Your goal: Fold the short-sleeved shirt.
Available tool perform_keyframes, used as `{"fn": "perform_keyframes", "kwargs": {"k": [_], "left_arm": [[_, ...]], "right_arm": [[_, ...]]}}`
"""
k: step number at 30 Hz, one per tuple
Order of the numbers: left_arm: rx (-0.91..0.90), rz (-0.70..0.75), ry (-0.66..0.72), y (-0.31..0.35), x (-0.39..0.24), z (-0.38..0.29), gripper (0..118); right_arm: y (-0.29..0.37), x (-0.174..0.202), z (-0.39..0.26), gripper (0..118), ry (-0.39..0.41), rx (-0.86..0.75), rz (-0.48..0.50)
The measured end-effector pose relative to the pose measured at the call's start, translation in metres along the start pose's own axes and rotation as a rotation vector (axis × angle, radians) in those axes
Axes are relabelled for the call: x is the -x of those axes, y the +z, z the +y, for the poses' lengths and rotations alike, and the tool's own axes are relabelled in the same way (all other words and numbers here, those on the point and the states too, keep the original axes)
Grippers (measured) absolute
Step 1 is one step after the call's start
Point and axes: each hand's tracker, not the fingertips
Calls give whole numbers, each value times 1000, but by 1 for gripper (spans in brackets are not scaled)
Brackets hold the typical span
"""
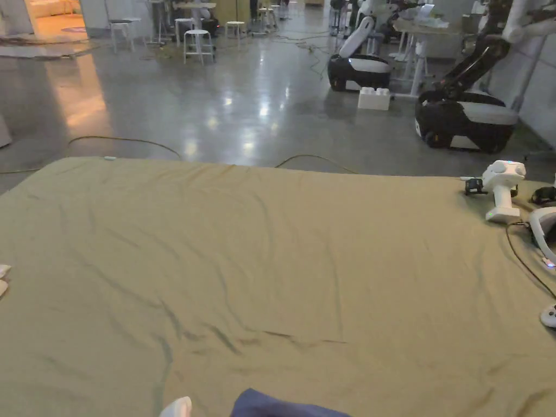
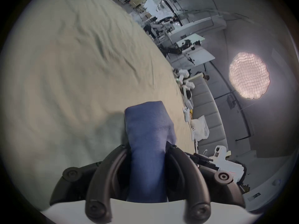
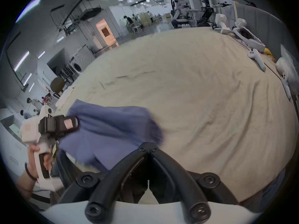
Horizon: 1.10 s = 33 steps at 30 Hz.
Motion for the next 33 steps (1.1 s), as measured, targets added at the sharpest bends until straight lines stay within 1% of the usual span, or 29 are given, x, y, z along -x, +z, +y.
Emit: {"fn": "perform_keyframes", "kwargs": {"k": [2,3,5,6,7,8,10,12,13,15,16,18,19,21,23,24,26,28,30,31,33], "left_arm": [[-41,82,-20,49,24,28,33],[-72,153,-32,78,40,46,33],[-128,297,-34,126,69,72,33],[-172,375,-10,147,81,84,33],[-184,417,1,163,90,95,33],[-206,452,-9,176,95,101,33],[-195,451,-10,190,107,112,33],[-219,531,38,189,105,114,36],[-228,566,38,189,108,115,46],[-255,683,29,185,103,113,76],[-289,755,-5,186,95,110,86],[-356,816,-112,193,72,102,87],[-400,826,-181,198,55,98,87],[-412,767,-336,210,11,86,87],[-410,710,-496,226,-34,72,87],[-439,697,-577,233,-61,61,87],[-498,667,-707,244,-111,42,88],[-588,618,-792,248,-151,22,92],[-682,577,-820,242,-185,4,97],[-728,549,-850,240,-172,2,97],[-826,514,-877,229,-192,-14,97]], "right_arm": [[10,-1,-7,0,20,-1,-14],[14,-4,-12,0,17,0,-17],[19,-9,-22,0,-26,7,1],[19,-9,-25,0,-49,17,15],[20,-8,-28,0,-63,16,17],[20,-8,-30,0,-75,15,21],[21,-5,-29,0,-79,15,27],[25,0,-26,0,-71,-6,27],[27,1,-24,0,-68,-13,36],[32,4,-20,0,-62,-36,54],[36,5,-17,0,-57,-42,61],[43,6,-12,0,-46,-61,56],[47,6,-8,0,-38,-78,49],[58,6,-2,0,-26,-129,39],[73,9,3,0,13,-196,-5],[83,11,6,0,34,-243,-27],[103,13,14,0,42,-322,-21],[124,18,22,0,56,-414,-21],[143,22,33,0,74,-502,-26],[152,26,37,0,80,-543,-23],[169,35,46,0,99,-591,2]]}}
